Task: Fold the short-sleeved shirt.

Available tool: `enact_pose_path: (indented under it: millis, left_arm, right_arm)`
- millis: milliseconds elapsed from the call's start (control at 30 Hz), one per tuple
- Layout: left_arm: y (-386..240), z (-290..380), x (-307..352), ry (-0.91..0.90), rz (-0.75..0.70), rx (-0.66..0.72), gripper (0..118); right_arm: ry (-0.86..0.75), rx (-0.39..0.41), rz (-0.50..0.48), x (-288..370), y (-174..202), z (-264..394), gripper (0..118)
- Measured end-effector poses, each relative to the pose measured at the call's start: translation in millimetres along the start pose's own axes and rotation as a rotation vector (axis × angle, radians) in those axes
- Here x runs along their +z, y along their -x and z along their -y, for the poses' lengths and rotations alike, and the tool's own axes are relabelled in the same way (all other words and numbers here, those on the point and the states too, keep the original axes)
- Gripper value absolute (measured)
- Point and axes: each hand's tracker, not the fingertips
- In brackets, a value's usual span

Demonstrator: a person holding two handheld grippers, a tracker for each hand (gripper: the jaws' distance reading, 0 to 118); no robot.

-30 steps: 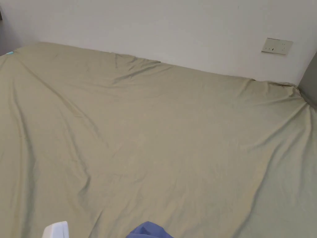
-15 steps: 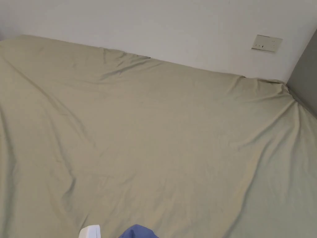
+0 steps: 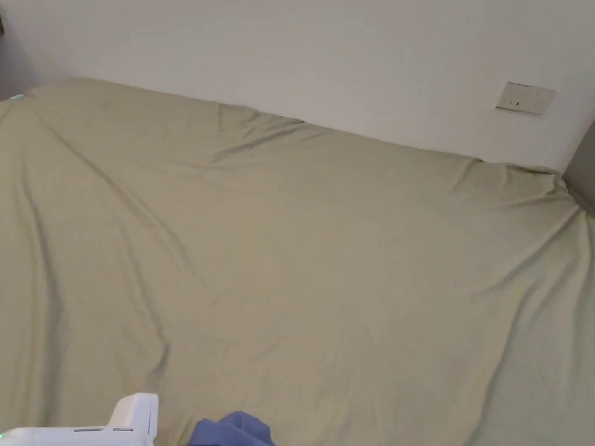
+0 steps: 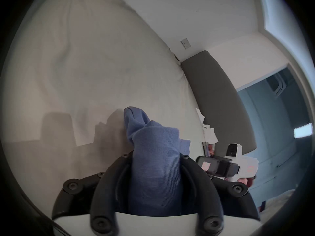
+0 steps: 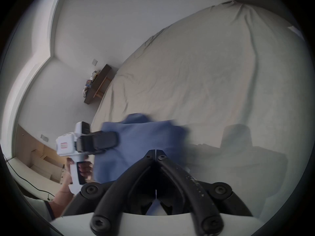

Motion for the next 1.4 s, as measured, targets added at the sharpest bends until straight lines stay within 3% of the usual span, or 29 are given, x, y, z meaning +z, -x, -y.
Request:
enact_pose_path:
  millis: [133,400,500,800,1033,1100,1167,1300,1400]
  left_arm:
    - [25,-36,79,-0.039,-0.168,-0.042,36]
    - [107,-76,203,-0.071,-0.38,0.022,36]
    - [122,-86,227,-0.059,-0.488,-0.038,36]
    - [160,-131,256,-0.067,-0.732,-0.013,36]
    - [191,-128,232,0.01,-0.865,-0.001,37]
    - [197,-120,222,-0.009,-0.923,-0.02,50]
    - [198,-111,224,-0.086,-0.956,-0.027,58]
    - [172,-90,265,-0.284,-0.92,0.054,57]
    - [119,-60,292,-0.483,-0.978,-0.073,55]
  right_arm:
    - [-0.036,0.014,0.122,20,2,-1,1]
    - [-0.018,-0.008,0.221,21,22,5,1]
    - [0.013,0.013,0.236,11,35,5,1]
    - [0.045,0.094,0.22,-4,71,-1,1]
    - [0.022,0.12,0.231,4,77,-6,1]
    - [0.017,0.129,0.237,5,76,-6,1]
    - [0.018,0.127,0.232,6,75,-6,1]
    - [0.022,0.136,0.2,10,73,-2,1]
    - [0.009,0.154,0.187,13,72,0,1]
